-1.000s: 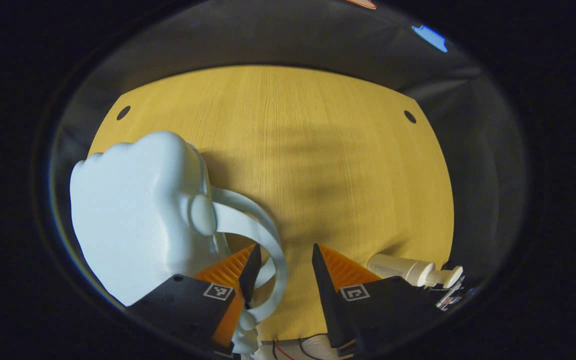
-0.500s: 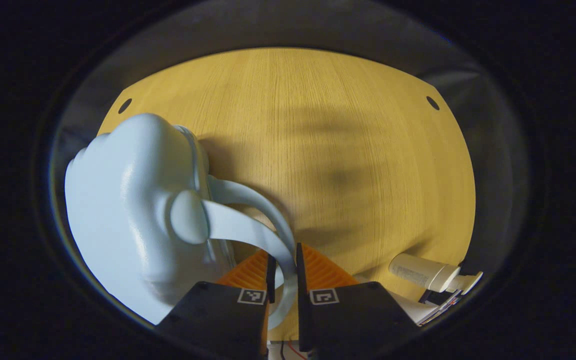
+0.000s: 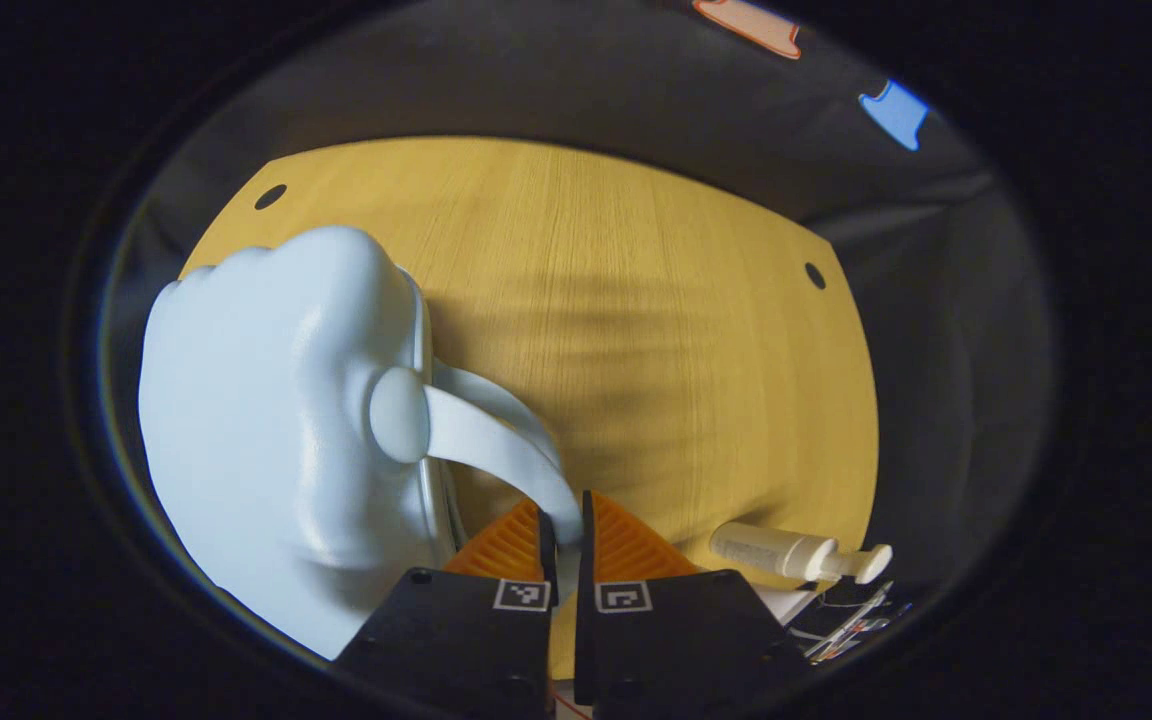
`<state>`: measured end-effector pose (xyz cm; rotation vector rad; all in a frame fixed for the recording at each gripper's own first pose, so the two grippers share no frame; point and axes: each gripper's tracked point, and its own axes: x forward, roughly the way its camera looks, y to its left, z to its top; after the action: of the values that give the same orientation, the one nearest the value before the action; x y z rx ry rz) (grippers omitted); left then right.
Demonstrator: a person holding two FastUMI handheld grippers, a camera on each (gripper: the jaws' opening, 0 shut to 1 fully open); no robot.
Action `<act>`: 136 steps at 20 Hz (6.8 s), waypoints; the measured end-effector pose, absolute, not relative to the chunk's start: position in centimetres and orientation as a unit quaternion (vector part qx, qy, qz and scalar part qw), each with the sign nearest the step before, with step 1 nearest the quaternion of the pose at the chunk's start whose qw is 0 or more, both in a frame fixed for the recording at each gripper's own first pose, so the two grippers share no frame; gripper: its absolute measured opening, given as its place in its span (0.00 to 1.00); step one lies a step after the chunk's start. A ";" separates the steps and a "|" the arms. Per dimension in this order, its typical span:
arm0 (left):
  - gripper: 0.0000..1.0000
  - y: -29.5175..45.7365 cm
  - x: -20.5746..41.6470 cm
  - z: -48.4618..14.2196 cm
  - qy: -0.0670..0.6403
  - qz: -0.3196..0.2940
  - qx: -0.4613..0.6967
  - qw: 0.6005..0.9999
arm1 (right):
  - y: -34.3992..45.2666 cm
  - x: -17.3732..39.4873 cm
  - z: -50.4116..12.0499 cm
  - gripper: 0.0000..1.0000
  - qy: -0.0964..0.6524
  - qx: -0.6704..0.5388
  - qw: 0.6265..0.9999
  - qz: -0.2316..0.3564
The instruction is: First open the suitcase, pack the skin care products into it, and then close the suitcase.
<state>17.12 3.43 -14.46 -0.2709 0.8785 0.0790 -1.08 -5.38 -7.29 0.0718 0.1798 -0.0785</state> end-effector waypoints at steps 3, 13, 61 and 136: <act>0.02 3.8 15.5 -10.3 0.392 0.019 -0.149 0.908 | -4.1 -0.9 -7.3 0.98 0.089 0.031 0.995 -0.025; 0.02 15.1 5.6 3.4 0.289 0.045 -0.177 0.940 | 1.4 0.3 -6.8 0.98 0.080 0.024 0.996 0.026; 0.95 35.7 -11.0 -4.1 0.151 0.257 -0.003 0.954 | 8.4 1.5 -12.6 0.99 0.138 -0.047 0.986 0.083; 0.85 18.6 9.3 -19.2 0.389 0.027 -0.180 0.903 | 26.0 7.6 -23.2 0.61 0.337 -0.059 0.896 0.284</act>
<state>9.35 18.58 -19.22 -0.3723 0.8050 0.0567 7.59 26.04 -23.23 -0.1227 0.6984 0.5880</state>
